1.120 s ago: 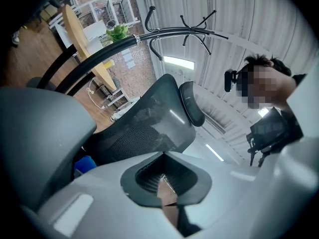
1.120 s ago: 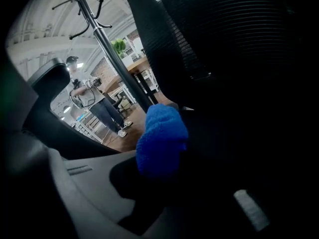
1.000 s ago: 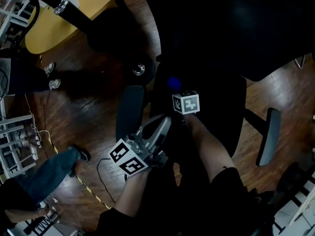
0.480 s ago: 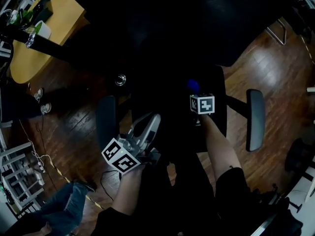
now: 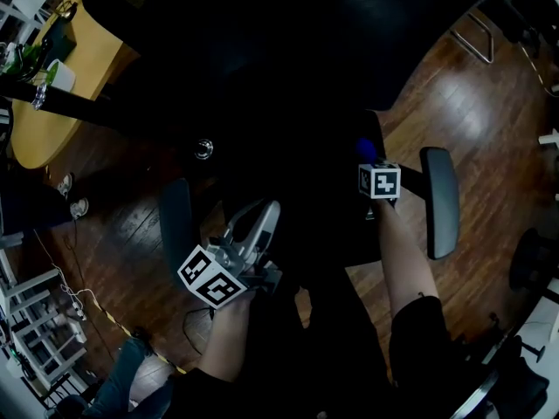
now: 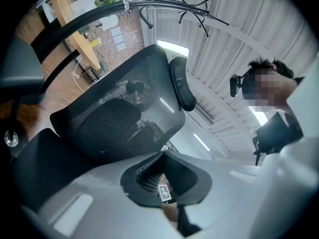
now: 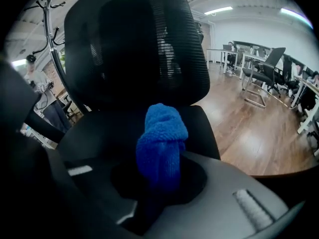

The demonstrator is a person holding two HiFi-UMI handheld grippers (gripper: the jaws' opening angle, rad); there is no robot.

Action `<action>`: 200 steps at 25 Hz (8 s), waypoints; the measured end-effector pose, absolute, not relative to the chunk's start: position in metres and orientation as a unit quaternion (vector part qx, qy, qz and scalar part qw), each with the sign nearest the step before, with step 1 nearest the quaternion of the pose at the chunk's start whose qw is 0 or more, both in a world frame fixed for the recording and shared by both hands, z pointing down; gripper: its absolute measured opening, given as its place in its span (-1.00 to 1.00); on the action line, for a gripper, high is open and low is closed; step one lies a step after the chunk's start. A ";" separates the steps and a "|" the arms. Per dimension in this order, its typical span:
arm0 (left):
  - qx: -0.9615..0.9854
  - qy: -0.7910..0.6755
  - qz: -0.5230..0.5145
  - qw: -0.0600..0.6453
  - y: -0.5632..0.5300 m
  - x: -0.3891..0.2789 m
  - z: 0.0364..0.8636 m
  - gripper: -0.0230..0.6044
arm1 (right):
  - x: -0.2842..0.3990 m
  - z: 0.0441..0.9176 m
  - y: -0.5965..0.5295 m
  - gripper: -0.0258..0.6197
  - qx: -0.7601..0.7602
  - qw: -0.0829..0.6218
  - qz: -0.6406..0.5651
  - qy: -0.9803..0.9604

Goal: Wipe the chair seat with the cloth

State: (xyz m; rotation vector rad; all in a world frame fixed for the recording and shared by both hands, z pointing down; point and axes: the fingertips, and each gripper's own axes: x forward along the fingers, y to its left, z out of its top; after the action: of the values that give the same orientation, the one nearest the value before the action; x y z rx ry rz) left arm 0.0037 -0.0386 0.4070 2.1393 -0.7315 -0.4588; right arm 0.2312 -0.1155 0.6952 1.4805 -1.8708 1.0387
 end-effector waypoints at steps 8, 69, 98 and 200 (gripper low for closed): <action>0.839 -0.313 -0.200 0.398 -0.035 -0.019 0.400 -0.95 | 0.198 0.673 -0.126 -0.81 0.549 0.258 0.348 -0.715; 0.825 -0.367 -0.233 0.361 -0.004 -0.087 0.373 -0.95 | 0.003 0.690 -0.018 -0.81 0.394 0.295 0.393 -0.777; 0.863 -0.252 -0.202 0.389 -0.018 0.003 0.378 -0.95 | 0.186 0.708 0.041 -0.81 0.513 0.330 0.376 -0.697; 0.928 -0.207 -0.195 0.242 0.140 0.009 0.182 -0.95 | 0.097 0.177 0.146 -0.81 0.366 -0.141 0.096 -0.915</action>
State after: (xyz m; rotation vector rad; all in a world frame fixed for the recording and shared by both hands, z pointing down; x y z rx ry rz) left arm 0.0094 0.1404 0.1815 2.5365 -0.5653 -0.5322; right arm 0.0970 0.1456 0.1772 1.2648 -3.1646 0.3336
